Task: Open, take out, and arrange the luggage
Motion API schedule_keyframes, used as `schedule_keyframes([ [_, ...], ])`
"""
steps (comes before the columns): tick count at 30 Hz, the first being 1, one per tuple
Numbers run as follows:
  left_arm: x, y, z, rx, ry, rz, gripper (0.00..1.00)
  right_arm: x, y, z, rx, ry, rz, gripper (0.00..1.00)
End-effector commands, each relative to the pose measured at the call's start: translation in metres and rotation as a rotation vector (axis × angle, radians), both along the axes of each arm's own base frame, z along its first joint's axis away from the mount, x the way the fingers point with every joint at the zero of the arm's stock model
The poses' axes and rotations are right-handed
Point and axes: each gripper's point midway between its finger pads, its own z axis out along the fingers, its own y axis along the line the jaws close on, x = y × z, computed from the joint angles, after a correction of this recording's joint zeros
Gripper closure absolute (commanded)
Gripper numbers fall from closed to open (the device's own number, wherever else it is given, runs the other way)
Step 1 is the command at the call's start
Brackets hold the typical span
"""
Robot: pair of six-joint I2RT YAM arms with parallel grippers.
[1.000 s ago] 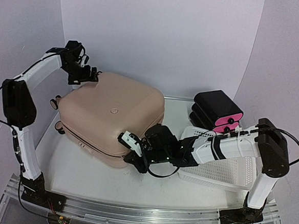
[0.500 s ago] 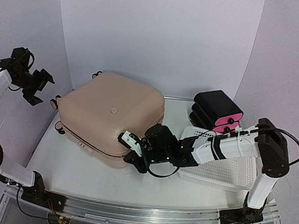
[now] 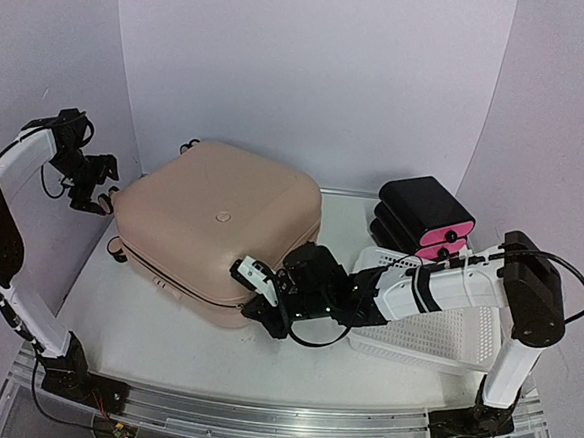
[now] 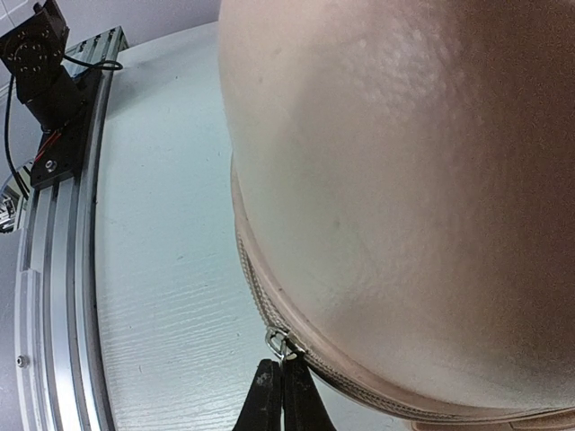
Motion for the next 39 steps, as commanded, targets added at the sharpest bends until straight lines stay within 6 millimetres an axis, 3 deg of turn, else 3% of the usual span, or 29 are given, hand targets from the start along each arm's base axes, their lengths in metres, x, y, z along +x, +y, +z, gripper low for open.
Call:
schedule_keyframes([
  [1, 0.023, 0.006, 0.011, 0.023, -0.04, 0.059, 0.11, 0.025, 0.006, 0.03, 0.085, -0.091, -0.072, 1.0],
  [9, 0.026, 0.005, -0.013, 0.074, 0.023, 0.046, 0.24, 0.022, 0.009, 0.029, 0.073, -0.111, -0.054, 1.0],
  [13, 0.025, 0.011, -0.03, 0.132, 0.063, 0.014, 0.38, 0.021, 0.008, 0.028, 0.057, -0.117, -0.052, 1.0],
  [21, 0.009, 0.027, -0.056, 0.293, 0.114, -0.034, 0.49, 0.027, -0.003, 0.02, 0.002, -0.133, -0.103, 1.0],
  [26, 0.004, 0.04, -0.054, 0.386, 0.106, -0.044, 0.58, 0.03, -0.02, 0.016, -0.081, -0.149, -0.191, 1.0],
  [32, 0.011, 0.039, -0.063, 0.394, 0.079, -0.072, 0.71, 0.024, -0.039, 0.008, -0.116, -0.051, -0.319, 1.0],
  [39, 0.016, 0.043, -0.068, 0.443, 0.066, -0.125, 0.72, 0.045, -0.074, 0.015, -0.172, -0.173, -0.419, 1.0],
])
